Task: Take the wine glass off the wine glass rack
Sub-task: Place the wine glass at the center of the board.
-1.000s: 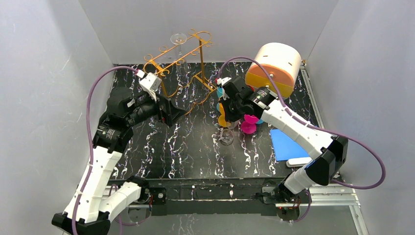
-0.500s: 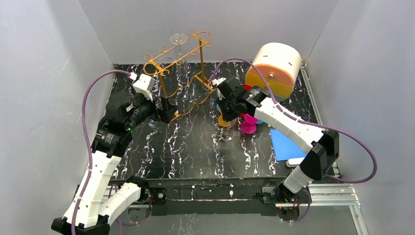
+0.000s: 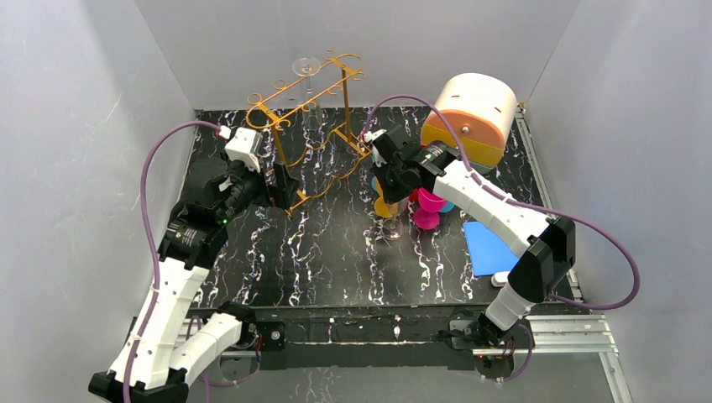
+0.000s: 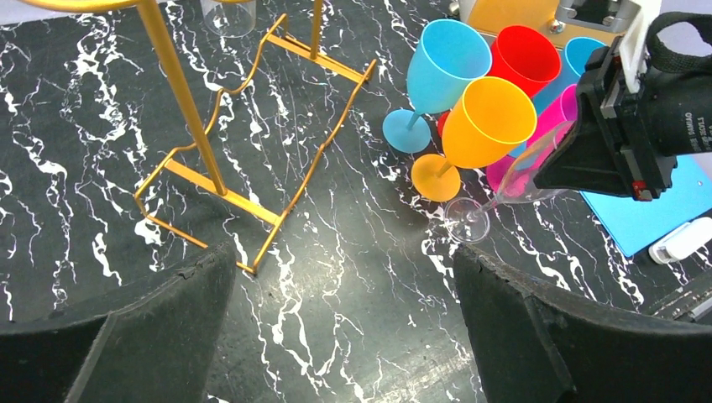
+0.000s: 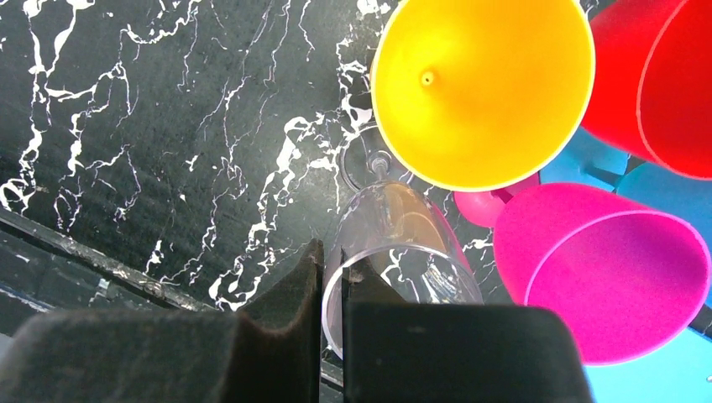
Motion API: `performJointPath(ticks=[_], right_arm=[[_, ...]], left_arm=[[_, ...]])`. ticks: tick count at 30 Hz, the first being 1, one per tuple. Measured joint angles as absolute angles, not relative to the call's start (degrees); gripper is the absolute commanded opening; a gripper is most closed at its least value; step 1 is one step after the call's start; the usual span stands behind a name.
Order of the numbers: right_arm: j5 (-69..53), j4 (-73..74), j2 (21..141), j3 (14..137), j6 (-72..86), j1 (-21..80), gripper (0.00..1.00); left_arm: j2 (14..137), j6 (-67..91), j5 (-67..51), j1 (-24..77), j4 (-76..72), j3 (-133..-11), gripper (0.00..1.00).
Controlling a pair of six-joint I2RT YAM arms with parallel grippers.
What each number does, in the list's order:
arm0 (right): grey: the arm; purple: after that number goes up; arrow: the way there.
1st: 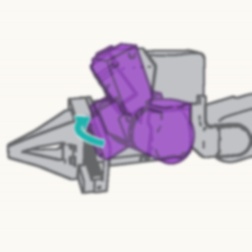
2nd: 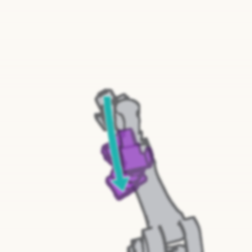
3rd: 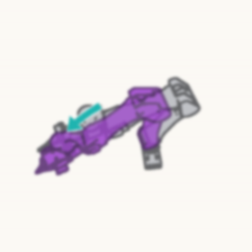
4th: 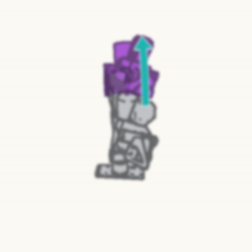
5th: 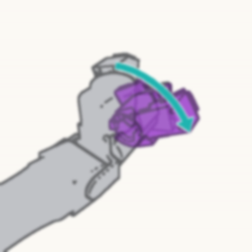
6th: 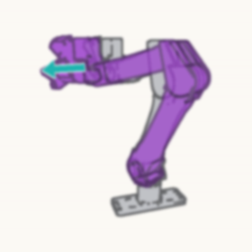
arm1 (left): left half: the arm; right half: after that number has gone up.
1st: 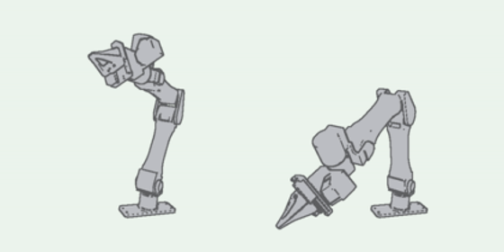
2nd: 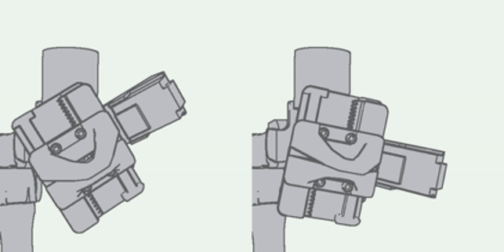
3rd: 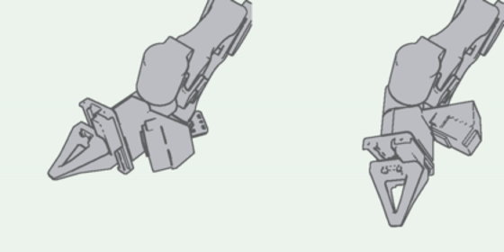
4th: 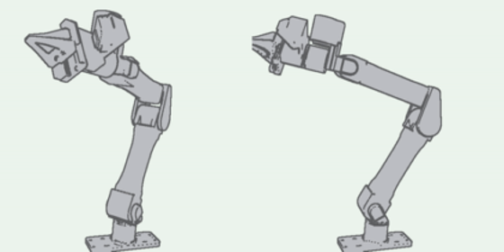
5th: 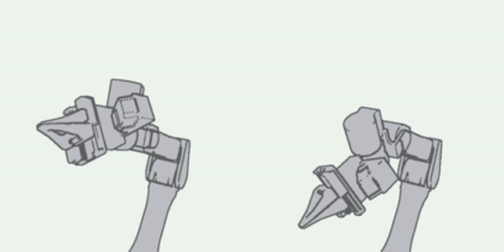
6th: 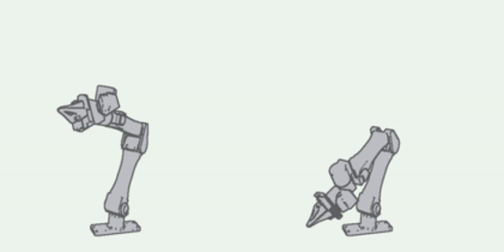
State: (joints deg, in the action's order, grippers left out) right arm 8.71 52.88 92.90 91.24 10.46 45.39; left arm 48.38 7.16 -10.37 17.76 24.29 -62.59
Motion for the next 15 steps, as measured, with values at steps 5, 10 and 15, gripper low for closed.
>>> performJointPath(ticks=[5, 10, 15], right_arm=[[8.3, 52.7, 93.1, 91.4, 8.8, 45.4, 0.09], [7.5, 52.8, 93.1, 91.5, 8.3, 45.4, 0.08], [6.3, 52.8, 93.1, 91.5, 6.9, 45.3, 0.13]], left_arm=[[49.1, 8.1, -8.1, 17.8, 25.3, -62.6, 0.98], [51.4, 8.0, -7.3, 17.8, 27.4, -62.6, 0.98], [51.2, 7.5, -7.4, 17.8, 27.5, -62.6, 0.98]])
